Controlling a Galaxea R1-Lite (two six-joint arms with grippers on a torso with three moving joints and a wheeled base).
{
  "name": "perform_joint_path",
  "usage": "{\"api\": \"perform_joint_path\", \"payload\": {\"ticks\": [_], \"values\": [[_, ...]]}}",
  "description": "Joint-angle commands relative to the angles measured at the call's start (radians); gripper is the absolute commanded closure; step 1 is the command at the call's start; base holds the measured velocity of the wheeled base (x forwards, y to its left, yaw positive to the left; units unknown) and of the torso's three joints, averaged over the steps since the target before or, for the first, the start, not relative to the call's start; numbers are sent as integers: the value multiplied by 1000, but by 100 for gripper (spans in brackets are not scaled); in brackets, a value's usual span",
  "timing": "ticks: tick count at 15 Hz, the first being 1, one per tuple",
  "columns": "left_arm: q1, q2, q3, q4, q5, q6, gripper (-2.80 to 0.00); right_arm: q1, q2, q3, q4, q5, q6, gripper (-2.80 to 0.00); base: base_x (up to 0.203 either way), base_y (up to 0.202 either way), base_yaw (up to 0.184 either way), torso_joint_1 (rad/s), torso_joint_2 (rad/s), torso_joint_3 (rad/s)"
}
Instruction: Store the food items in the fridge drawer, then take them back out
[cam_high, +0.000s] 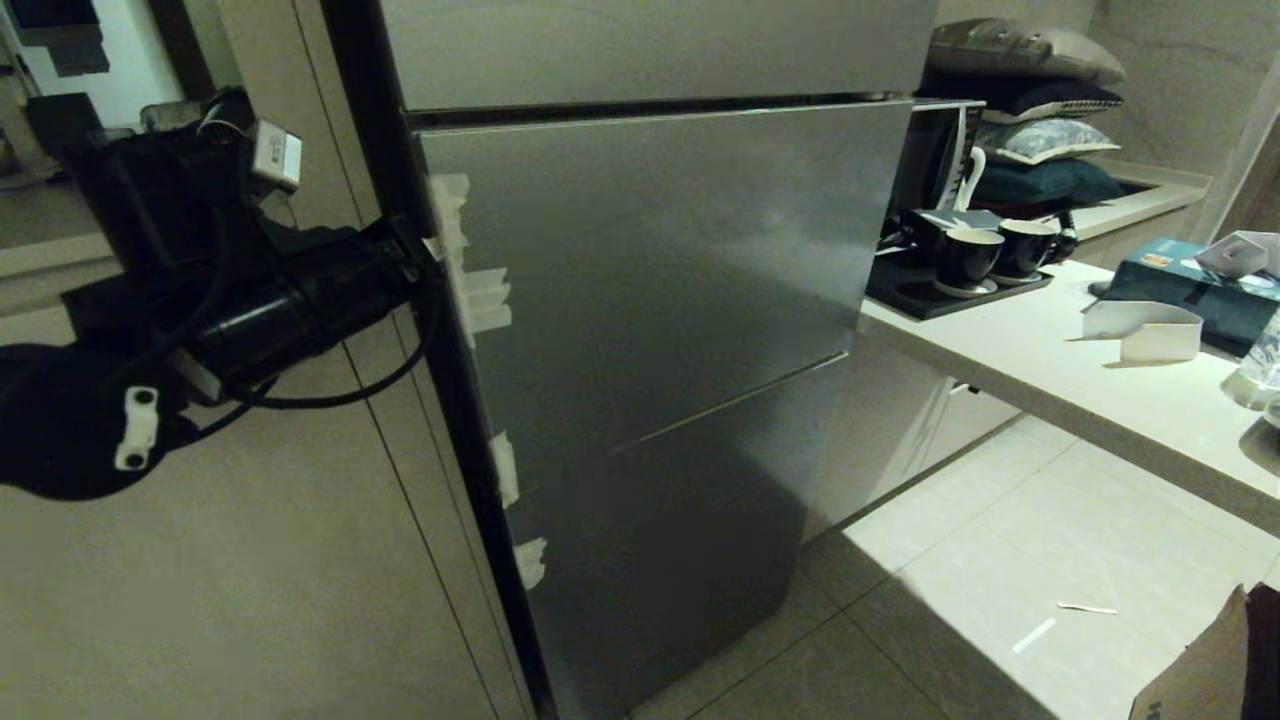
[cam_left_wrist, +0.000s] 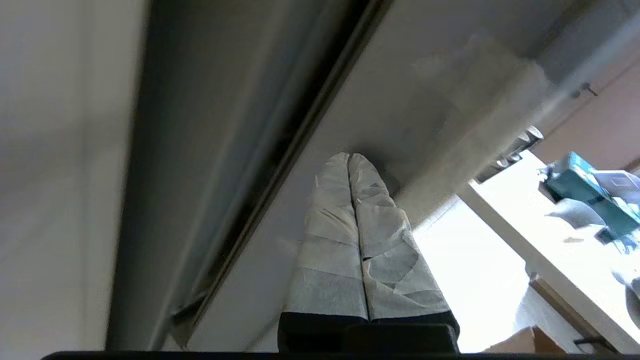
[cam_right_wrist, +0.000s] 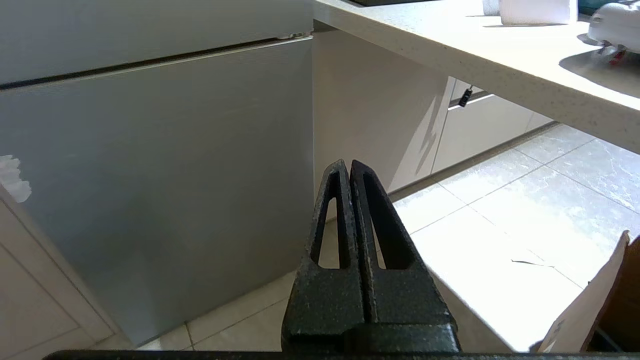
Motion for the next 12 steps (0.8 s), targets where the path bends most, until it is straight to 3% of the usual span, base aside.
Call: {"api": "perform_joint_path", "payload": {"ticks": [1, 6, 12], "values": [[-8, 0, -2, -9, 6, -2, 0, 0, 0, 31, 0, 0, 0, 0, 0, 0, 0, 0, 0, 0], [-22, -50, 52, -10, 8, 0, 0, 0, 0, 31, 0, 0, 0, 0, 0, 0, 0, 0, 0, 0], [-123, -110, 126, -10, 18, 5, 0, 0, 0, 31, 0, 0, 0, 0, 0, 0, 0, 0, 0, 0]]}}
